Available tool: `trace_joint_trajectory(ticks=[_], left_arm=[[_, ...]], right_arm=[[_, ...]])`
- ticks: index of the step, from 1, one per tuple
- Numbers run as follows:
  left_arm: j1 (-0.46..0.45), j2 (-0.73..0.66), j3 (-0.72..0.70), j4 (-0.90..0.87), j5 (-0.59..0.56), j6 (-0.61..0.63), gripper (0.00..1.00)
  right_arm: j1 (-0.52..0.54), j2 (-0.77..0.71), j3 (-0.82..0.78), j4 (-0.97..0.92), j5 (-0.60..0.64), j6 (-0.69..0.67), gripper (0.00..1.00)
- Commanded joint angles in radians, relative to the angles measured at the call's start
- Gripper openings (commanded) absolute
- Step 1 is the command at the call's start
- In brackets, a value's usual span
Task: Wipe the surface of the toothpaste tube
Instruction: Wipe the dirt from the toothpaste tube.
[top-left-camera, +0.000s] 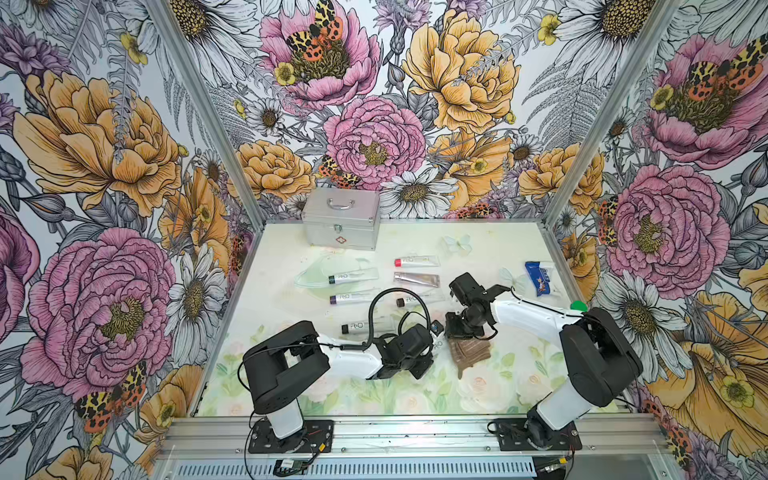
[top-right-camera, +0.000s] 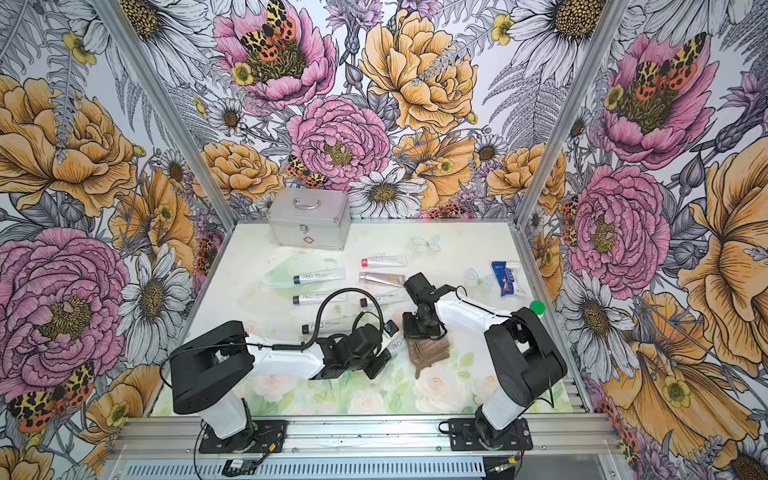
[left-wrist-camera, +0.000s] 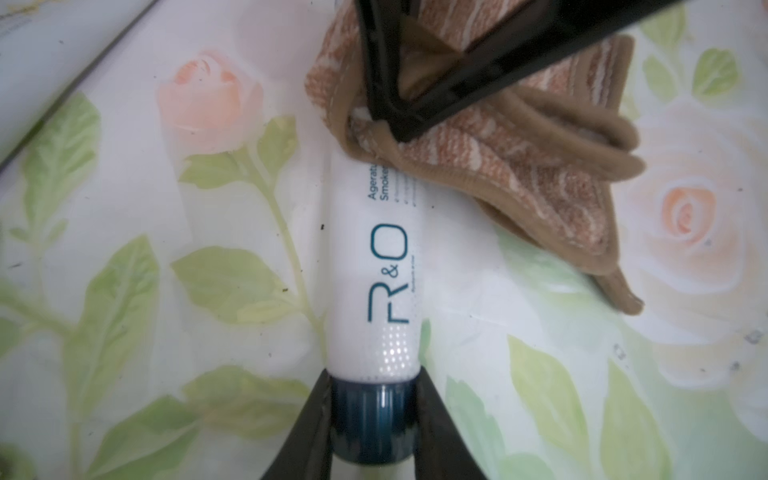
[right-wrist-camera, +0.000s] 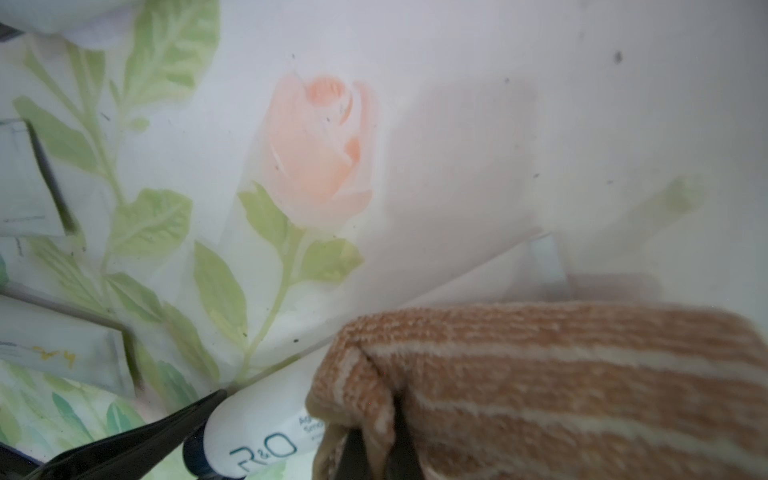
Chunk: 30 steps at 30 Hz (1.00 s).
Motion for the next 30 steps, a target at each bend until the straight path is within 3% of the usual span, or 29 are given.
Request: trace_joint_trajectory(ticks=[1,6,10,23,30], left_arm=[[0.022,-0.018,-0.002,0.02,-0.029,0.01,0.25],[0.02,-0.023,-0.007,0.021,-0.029,0.009,0.25],[0.022,-0.021,-0.005,0.022,-0.028,0.01,0.25],[0.022,-0.012,0.0,0.023,-0.026,0.012,0.25],[0.02,-0.013,0.001,0.022,-0.025,0.012,0.25]], right_arm=[[-0.065,0.06,-0.018,-0.077,0.045,-0.038,0.0],[-0.124,0.104,0.028,-0.084,0.096,-0.069,0.0],[-0.127,0.11,0.057,-0.086,0.061,-0.072,0.0],[0.025,-0.018,-0.017,-0.072,-0.109,0.016,0.0],[-0.043,0.032,-0.01,-0.07,-0.043,-0.022,0.0]])
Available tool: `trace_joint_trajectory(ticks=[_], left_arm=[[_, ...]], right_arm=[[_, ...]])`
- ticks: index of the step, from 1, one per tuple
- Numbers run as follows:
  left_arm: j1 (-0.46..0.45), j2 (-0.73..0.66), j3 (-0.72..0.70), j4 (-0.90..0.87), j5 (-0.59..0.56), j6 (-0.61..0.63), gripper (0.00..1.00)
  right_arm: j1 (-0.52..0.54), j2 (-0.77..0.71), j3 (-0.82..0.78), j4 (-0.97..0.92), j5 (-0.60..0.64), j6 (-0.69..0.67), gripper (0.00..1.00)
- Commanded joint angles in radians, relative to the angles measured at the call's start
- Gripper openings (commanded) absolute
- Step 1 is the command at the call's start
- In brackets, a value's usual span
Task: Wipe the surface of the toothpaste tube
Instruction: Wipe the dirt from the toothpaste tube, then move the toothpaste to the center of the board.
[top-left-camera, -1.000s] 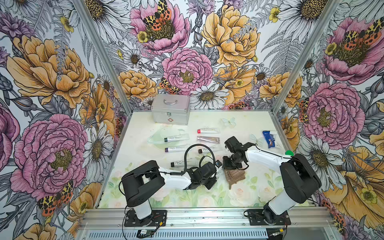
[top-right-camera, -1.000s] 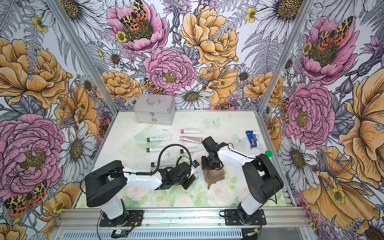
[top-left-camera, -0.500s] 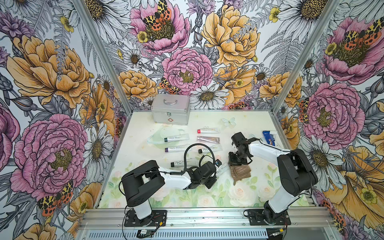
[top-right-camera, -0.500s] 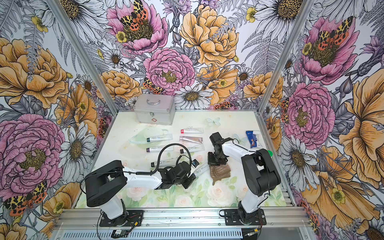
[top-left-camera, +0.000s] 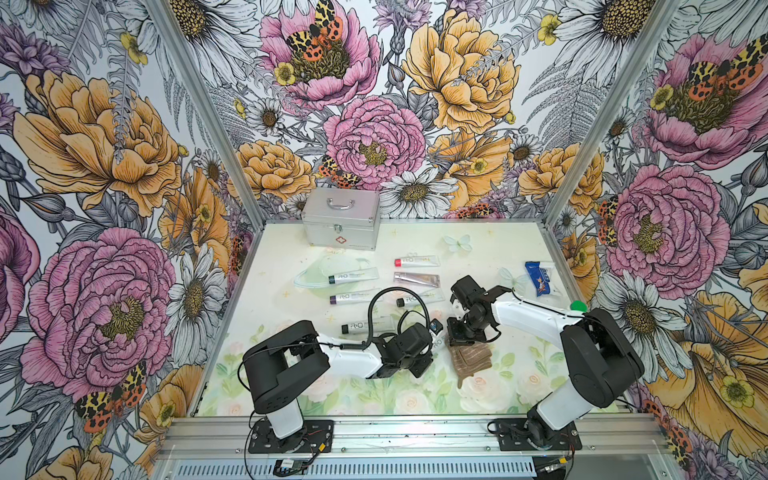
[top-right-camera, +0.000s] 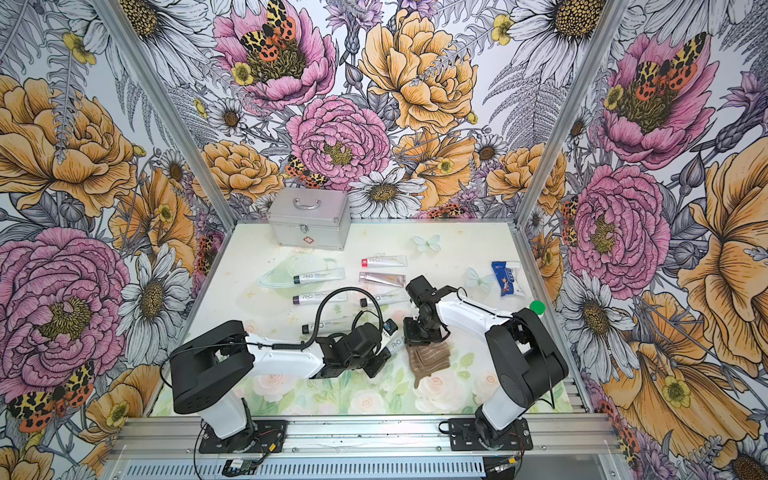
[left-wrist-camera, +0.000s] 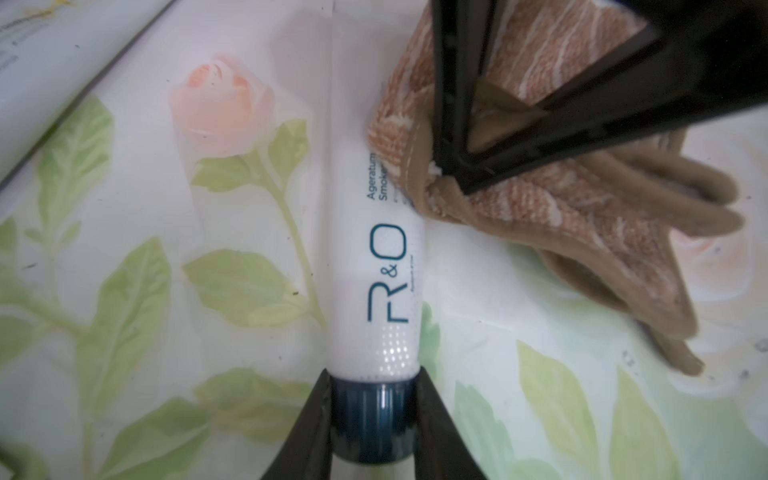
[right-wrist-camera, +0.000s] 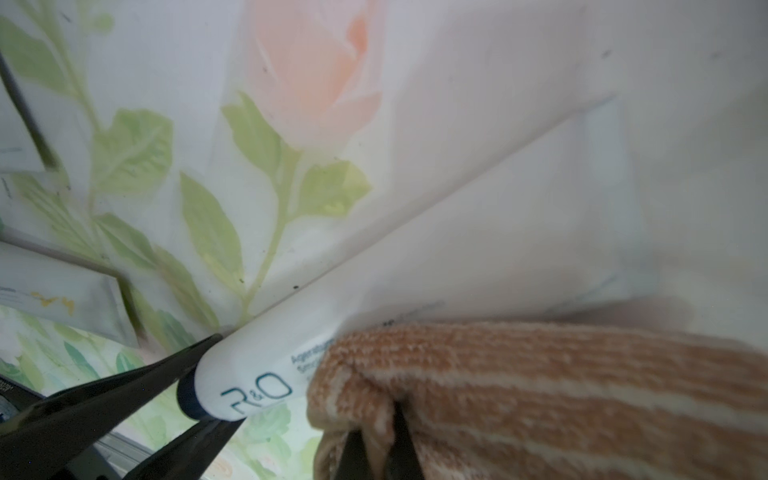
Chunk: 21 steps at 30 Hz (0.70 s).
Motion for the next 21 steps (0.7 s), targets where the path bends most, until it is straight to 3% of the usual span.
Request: trace_joint_trajectory(ticks=[1,6,11,21], left_arm=[[0.012,-0.015,0.0,0.019,-0.023,0.013,0.24],[0.011,-0.02,-0.004,0.018,-0.028,0.012,0.25],[0.029,0.009,0.032,0.011,-0.004,0.015,0.25],[0.098,0.256,0.411,-0.152,0.067,0.082,0.25]], right_arm=[[-0.06,0.051,0.016,-0.005,0.039,-0.024,0.0],[-0.161,0.08,0.065,-0.009,0.087,-0.057,0.0],[-0.197,0.013,0.064,-0.019,0.089,-0.058,0.0],[-0.197,-0.195,-0.072,-0.043,0.133,-0.019,0.0]])
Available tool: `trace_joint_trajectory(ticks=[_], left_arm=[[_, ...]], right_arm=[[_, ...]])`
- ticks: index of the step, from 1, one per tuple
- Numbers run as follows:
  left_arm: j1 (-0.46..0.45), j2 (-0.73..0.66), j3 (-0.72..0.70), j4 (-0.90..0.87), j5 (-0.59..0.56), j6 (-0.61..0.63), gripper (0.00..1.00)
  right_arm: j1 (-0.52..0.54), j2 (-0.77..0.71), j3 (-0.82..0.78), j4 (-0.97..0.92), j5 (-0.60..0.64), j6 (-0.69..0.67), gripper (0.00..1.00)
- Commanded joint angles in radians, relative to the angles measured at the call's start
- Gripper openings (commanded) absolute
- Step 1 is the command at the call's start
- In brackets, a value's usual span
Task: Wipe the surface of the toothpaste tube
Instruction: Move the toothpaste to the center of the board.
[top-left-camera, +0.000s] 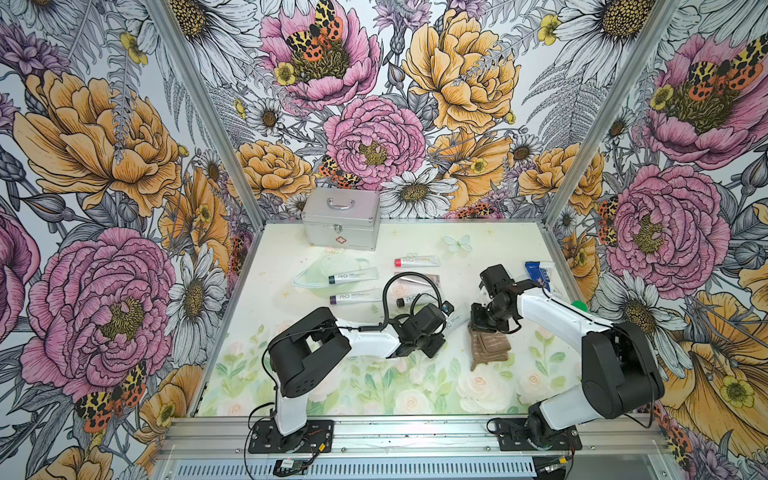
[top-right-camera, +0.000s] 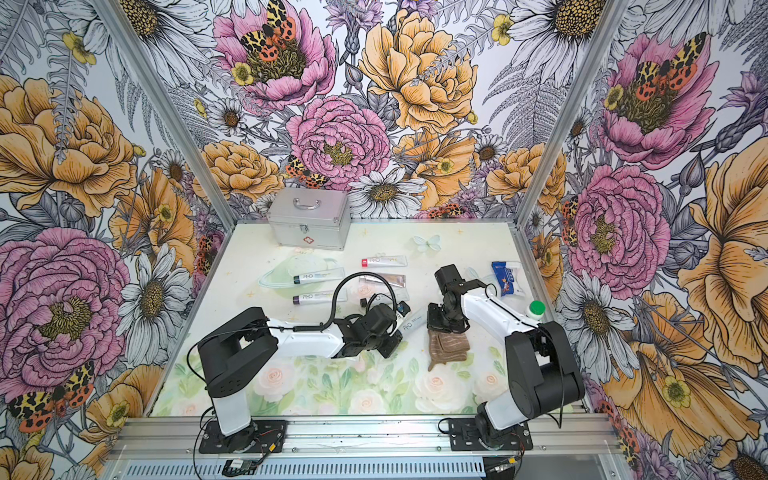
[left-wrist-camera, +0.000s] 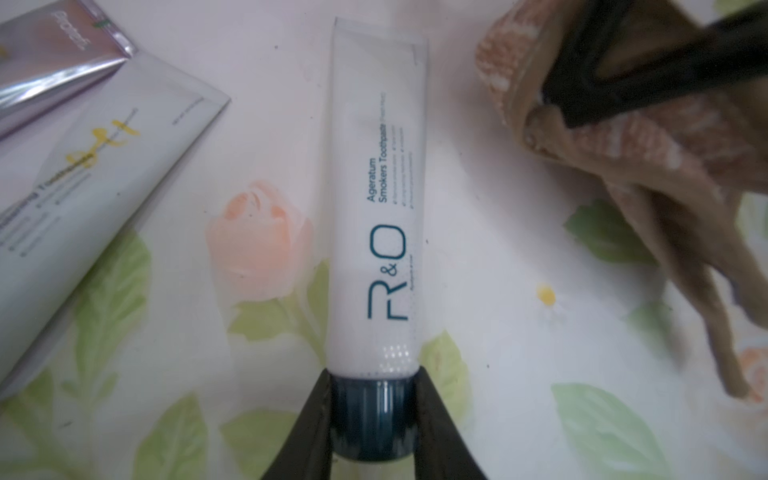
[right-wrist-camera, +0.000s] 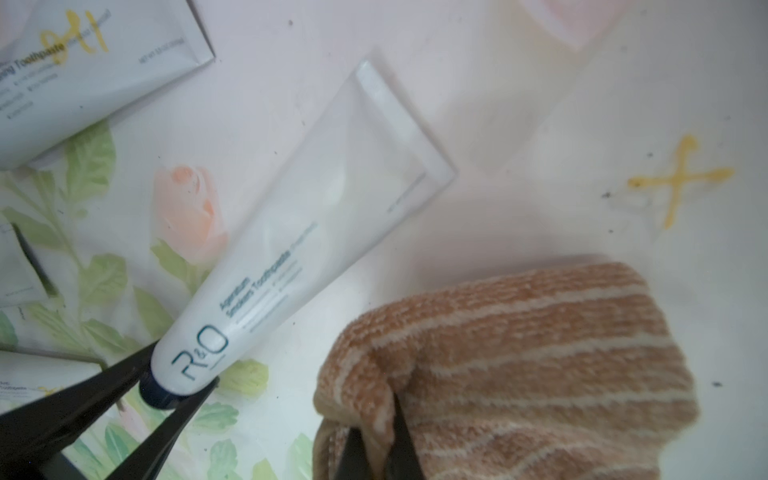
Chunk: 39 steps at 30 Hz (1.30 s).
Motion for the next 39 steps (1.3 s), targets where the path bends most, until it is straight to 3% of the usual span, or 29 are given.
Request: trace_joint_trajectory(ticks=[1,12,25,28,30,33,39], left_arm=[[0.031,0.066,0.126,-0.057,0.058,0.044,0.25],[0.08,0.295,0.471,-0.157,0.2,0.068,0.27],[0.098,0.455,0.7,-0.203,0.285,0.05,0.31],[0.105,0.445,0.696,-0.203,0.28,0.031,0.39],[0.119,0.41,0.668,-0.194,0.276,0.004,0.55],[0.149,0.307,0.563,-0.135,0.263,-0.036,0.71],[0.237,0.066,0.346,-0.089,0.229,-0.084,0.8]], right_arm=[[0.002,-0.069,-0.046,-0.016,0.04,0.027,0.0],[0.033,-0.211,-0.089,-0.036,0.03,0.082,0.0],[0.039,-0.223,-0.096,-0.037,0.042,0.084,0.0],[0.041,-0.22,-0.096,-0.036,0.043,0.083,0.0],[0.043,-0.215,-0.095,-0.034,0.045,0.082,0.0],[0.051,-0.208,-0.096,-0.033,0.048,0.081,0.0],[0.069,-0.182,-0.083,-0.031,0.057,0.076,0.0]])
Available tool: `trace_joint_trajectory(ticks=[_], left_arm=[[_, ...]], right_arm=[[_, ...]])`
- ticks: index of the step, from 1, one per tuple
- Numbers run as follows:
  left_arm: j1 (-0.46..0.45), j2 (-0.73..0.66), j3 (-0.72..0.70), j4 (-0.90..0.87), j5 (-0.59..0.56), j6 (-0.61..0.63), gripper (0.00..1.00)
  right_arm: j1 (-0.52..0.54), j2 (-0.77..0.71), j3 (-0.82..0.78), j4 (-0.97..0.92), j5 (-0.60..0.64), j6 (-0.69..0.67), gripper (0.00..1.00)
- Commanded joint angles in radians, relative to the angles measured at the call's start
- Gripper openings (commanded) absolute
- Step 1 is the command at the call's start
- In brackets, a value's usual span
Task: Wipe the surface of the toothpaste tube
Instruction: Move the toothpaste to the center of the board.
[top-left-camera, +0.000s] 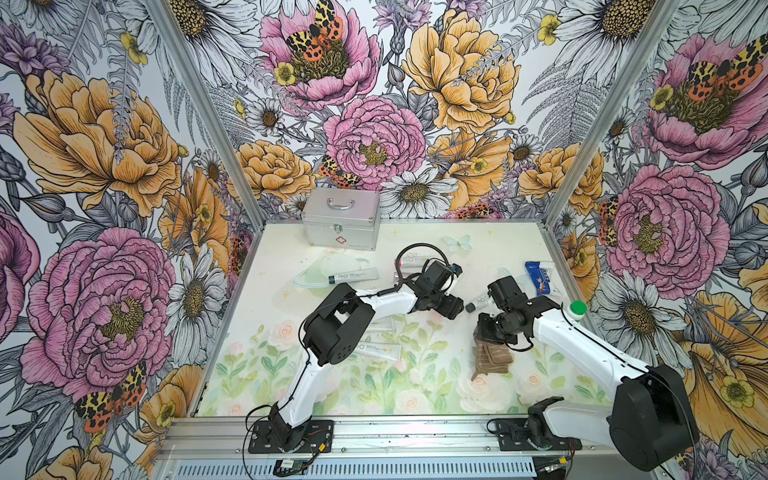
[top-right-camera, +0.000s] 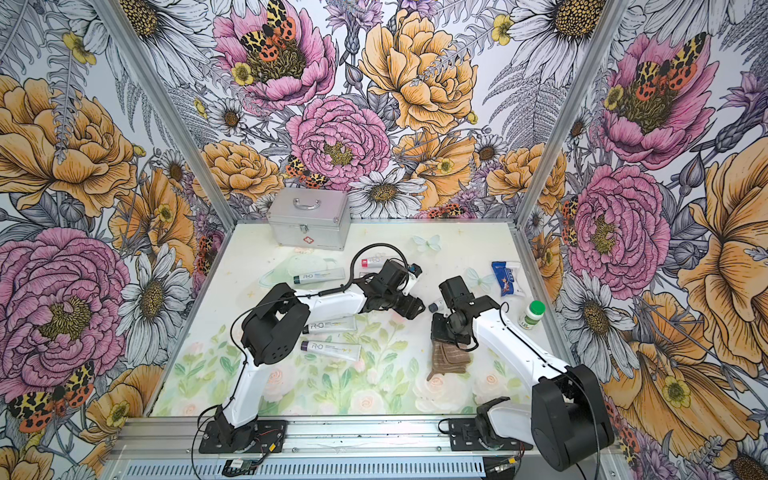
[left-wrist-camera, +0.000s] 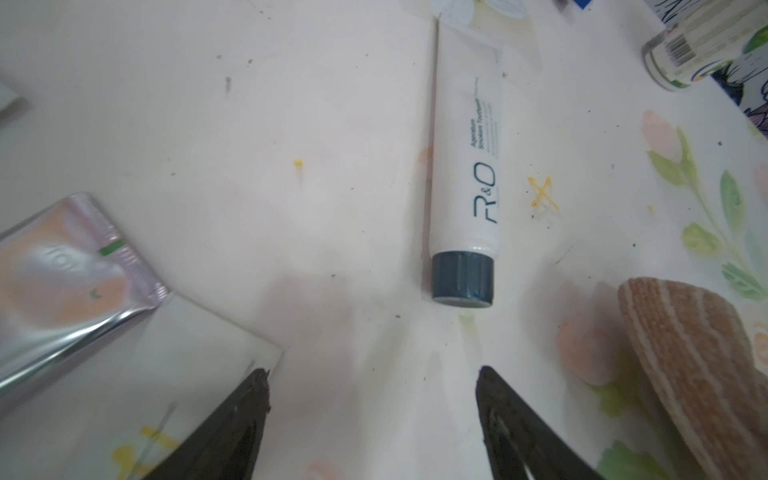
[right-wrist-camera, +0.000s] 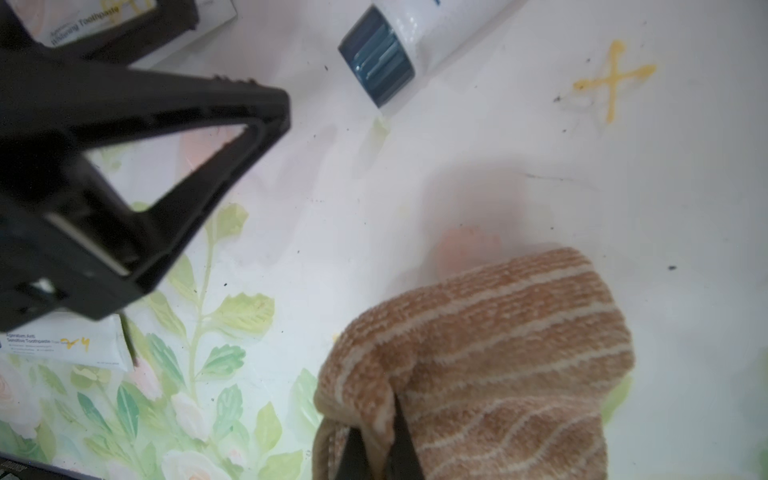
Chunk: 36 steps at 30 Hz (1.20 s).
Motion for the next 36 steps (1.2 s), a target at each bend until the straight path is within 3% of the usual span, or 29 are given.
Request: trace_joint_trajectory(ticks=[1,7,14,36], left_arm=[[0.054,-0.164,-0.082,0.059,-0.035,-0.034,0.81],[0.132,-0.269,-0.187,0.014,-0.08,-0.013,0.82],[0.184,-0.265,-0.244,0.011,-0.093,-0.012,0.82],[0.15,-0.194,-0.357,0.034,-0.068,-0.008,0.8]], right_arm=[[0.015,0.025,0.008,0.007,0.026,0.001,0.0],[0.04,0.062,0.04,0.009,0.035,-0.001,0.0],[0.059,0.08,0.068,0.009,0.034,0.0,0.0],[0.057,0.084,0.077,0.007,0.04,-0.025,0.0]])
